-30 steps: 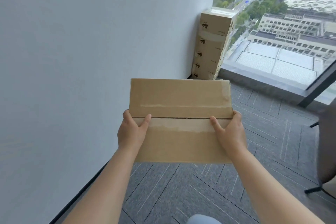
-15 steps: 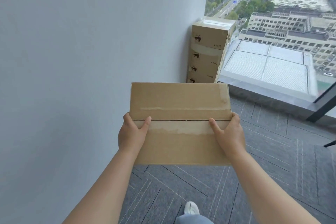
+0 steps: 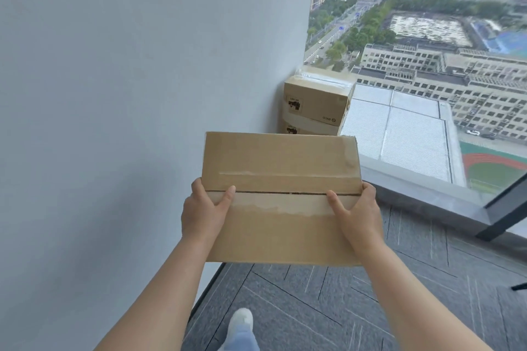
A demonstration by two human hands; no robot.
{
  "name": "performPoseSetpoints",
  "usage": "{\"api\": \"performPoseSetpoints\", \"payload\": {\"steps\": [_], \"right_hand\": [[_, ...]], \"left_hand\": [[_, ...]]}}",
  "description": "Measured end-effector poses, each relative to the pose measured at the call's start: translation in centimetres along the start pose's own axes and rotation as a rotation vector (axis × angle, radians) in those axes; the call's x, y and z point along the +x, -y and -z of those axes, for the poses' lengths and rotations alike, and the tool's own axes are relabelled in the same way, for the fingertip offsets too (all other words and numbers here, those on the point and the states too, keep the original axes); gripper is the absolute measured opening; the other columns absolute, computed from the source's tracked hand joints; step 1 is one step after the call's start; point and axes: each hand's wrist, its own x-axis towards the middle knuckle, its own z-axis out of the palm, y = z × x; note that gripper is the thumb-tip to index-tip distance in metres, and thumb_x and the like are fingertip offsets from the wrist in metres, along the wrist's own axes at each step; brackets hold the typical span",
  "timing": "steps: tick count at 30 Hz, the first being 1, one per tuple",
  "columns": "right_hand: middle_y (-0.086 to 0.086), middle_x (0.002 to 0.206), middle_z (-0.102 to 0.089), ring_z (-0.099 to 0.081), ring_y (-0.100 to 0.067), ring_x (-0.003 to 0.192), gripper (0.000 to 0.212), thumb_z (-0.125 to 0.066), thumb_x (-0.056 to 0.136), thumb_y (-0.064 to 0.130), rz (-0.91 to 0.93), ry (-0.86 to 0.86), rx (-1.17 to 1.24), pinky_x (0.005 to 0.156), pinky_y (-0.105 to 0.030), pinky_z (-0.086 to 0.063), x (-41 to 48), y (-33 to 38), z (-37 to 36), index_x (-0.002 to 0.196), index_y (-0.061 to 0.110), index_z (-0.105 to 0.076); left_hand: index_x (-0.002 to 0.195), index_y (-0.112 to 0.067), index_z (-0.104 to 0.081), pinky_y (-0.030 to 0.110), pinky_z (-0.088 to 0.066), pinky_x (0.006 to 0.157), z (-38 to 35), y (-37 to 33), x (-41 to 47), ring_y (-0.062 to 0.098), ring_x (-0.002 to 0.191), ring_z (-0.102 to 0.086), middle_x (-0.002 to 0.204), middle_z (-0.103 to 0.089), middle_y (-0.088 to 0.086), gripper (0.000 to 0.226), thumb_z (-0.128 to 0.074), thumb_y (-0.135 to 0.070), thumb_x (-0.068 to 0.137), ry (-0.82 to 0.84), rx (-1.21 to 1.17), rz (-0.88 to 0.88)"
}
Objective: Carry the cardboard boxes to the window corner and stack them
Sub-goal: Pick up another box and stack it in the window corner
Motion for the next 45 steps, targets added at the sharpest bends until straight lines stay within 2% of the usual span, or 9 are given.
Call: {"api": "performPoseSetpoints", "payload": {"steps": [10,17,23,28,32,36,42,45], "right_hand": [[-0.012,0.127,-0.053,-0.051,-0.031,0.115,0.07,-0.063,0.083,0.044,-0.099,-0.204,0.002,0.089,-0.037,-0.041,15.2,4.9,-5.4,0.134,0.007,-0.033],[-0.013,0.127,-0.054,-0.052,-0.032,0.115,0.069,-0.063,0.083,0.044,-0.187,-0.323,-0.036,0.088,-0.037,-0.042,23.8,4.8,-5.9,0.134,0.007,-0.033],[-0.011,0.128,-0.054,-0.052,-0.03,0.114,0.07,-0.062,0.083,0.045,-0.157,-0.307,-0.001,0.088,-0.037,-0.042,34.8,5.4,-6.8,0.136,0.009,-0.033],[-0.011,0.13,-0.052,-0.05,-0.029,0.118,0.069,-0.061,0.085,0.044,-0.103,-0.253,0.012,0.09,-0.034,-0.04,45.1,7.1,-6.1,0.137,0.008,-0.032],[-0.01,0.128,-0.053,-0.051,-0.029,0.115,0.068,-0.06,0.086,0.044,-0.072,-0.23,-0.006,0.088,-0.034,-0.04,52.4,8.5,-4.9,0.136,0.01,-0.032],[-0.009,0.127,-0.054,-0.053,-0.029,0.112,0.066,-0.059,0.086,0.044,-0.069,-0.214,-0.024,0.082,-0.034,-0.039,58.0,9.7,-4.4,0.136,0.011,-0.032],[-0.011,0.125,-0.055,-0.053,-0.031,0.112,0.062,-0.058,0.087,0.044,-0.152,-0.181,-0.058,0.082,-0.034,-0.039,65.7,10.9,-4.8,0.134,0.011,-0.034],[-0.012,0.123,-0.056,-0.054,-0.032,0.11,0.06,-0.058,0.086,0.045,-0.211,-0.197,-0.085,0.086,-0.037,-0.043,68.5,10.9,-5.3,0.131,0.01,-0.037]], "left_hand": [[0.132,-0.014,-0.033,0.036,-0.042,0.083,-6.7,-6.8,21.0,0.033,0.11,-0.051,0.119,-0.058,0.009,0.068,-0.055,-0.055,0.083,0.133,0.001,-0.169],[0.133,-0.016,-0.033,0.037,-0.043,0.084,-13.4,-11.6,29.3,0.03,0.11,-0.051,0.119,-0.058,0.006,0.07,-0.055,-0.058,0.081,0.239,-0.02,-0.244],[0.132,-0.015,-0.035,0.038,-0.044,0.084,-18.9,-16.5,37.4,0.031,0.11,-0.051,0.117,-0.058,0.006,0.07,-0.056,-0.058,0.08,0.194,-0.007,-0.252],[0.127,-0.011,-0.043,0.036,-0.042,0.085,-23.2,-21.8,44.6,0.026,0.112,-0.051,0.126,-0.047,0.005,0.069,-0.057,-0.059,0.078,0.126,0.003,-0.256],[0.123,-0.012,-0.047,0.035,-0.042,0.084,-26.1,-25.7,49.2,0.027,0.111,-0.053,0.124,-0.053,0.005,0.066,-0.057,-0.059,0.078,0.091,0.001,-0.243],[0.139,-0.014,-0.033,0.042,-0.042,0.098,-28.5,-28.8,53.4,0.027,0.123,-0.047,0.138,-0.048,0.005,0.081,-0.058,-0.06,0.077,0.112,0.006,-0.246],[0.144,-0.014,-0.023,0.039,-0.041,0.1,-32.3,-33.2,60.3,0.026,0.128,-0.044,0.143,-0.043,0.005,0.086,-0.058,-0.057,0.079,0.192,0.066,-0.306],[0.143,-0.011,-0.024,0.04,-0.041,0.099,-34.7,-34.7,63.5,0.027,0.127,-0.044,0.142,-0.044,0.007,0.084,-0.056,-0.058,0.08,0.262,0.108,-0.321]]}}
